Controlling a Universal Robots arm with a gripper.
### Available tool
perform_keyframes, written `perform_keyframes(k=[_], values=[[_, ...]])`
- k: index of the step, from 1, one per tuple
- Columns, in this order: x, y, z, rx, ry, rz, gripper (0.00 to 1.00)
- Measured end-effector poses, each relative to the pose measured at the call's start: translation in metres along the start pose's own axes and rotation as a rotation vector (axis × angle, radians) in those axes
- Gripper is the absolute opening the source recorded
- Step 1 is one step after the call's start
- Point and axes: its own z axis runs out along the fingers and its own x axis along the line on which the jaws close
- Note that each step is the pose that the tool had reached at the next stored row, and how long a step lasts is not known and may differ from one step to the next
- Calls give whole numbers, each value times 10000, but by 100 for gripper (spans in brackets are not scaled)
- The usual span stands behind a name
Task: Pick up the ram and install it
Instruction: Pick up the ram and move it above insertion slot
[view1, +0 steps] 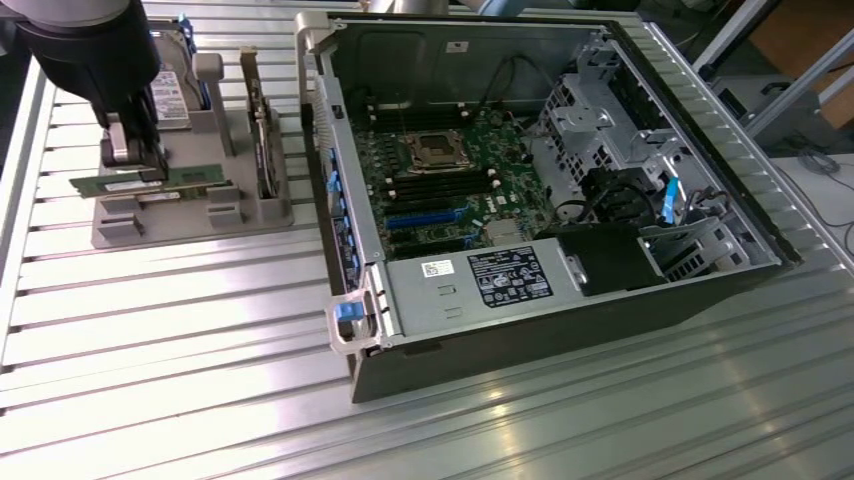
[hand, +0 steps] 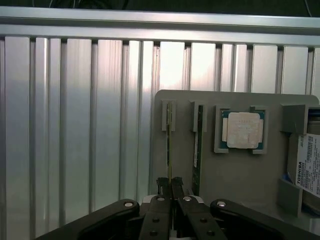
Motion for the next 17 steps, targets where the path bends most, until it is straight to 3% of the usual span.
perform_keyframes(k=[17], values=[[1, 3, -150, 2, -1, 0, 12]])
